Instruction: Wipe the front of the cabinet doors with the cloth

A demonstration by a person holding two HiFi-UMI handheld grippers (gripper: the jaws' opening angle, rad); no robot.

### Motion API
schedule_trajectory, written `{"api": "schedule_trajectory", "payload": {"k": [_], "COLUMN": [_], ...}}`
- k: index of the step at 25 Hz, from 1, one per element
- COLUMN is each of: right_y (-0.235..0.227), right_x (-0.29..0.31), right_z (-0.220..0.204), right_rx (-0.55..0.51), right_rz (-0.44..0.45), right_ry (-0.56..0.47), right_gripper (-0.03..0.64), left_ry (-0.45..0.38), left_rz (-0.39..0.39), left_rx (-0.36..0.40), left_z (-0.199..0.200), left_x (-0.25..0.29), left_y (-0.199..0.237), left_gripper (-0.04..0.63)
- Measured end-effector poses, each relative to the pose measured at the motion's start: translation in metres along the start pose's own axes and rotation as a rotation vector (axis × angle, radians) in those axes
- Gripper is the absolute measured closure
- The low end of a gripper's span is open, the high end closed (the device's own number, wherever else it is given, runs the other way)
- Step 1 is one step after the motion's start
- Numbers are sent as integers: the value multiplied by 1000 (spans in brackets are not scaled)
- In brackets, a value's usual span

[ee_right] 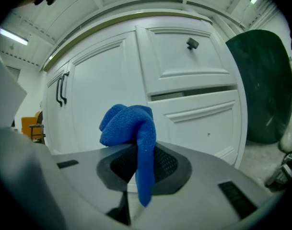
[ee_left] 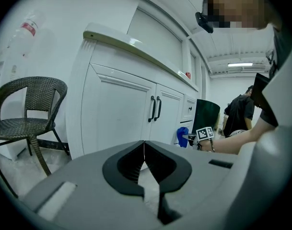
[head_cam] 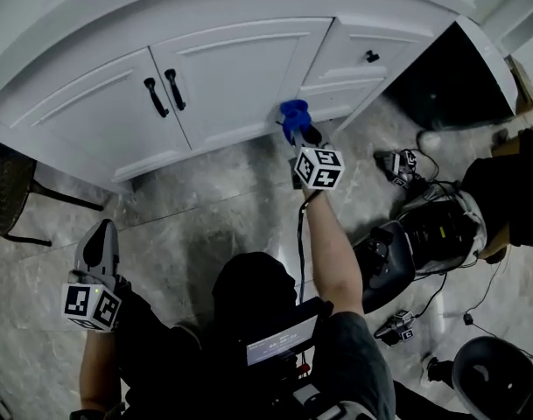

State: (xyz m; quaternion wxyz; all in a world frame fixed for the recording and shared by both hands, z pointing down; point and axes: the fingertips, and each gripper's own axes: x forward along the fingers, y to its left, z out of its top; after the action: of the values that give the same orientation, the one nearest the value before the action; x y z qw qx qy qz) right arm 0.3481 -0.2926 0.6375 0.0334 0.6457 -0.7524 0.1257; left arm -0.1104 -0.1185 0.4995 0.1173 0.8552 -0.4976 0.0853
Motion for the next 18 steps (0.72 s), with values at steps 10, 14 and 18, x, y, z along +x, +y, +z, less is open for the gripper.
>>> {"api": "schedule_trajectory", "payload": {"k": [10,14,18], "right_y": [186,246,278], "right_x": [16,30,52], "right_z": [-14,-42,-57], "right_rx": [69,52,52], "right_rz": [335,433,479], "right_ry": [-5,47,63], "right_gripper": [565,565,565], "left_ry": [-18,-16,-18], "left_rz": [20,81,136], "left_rx": [-108,-118,-118], "left_z": [-5,-5,-8], "left_x": [-18,-38,-53], "left_y": [29,54,70], "left_gripper": [591,592,592]}}
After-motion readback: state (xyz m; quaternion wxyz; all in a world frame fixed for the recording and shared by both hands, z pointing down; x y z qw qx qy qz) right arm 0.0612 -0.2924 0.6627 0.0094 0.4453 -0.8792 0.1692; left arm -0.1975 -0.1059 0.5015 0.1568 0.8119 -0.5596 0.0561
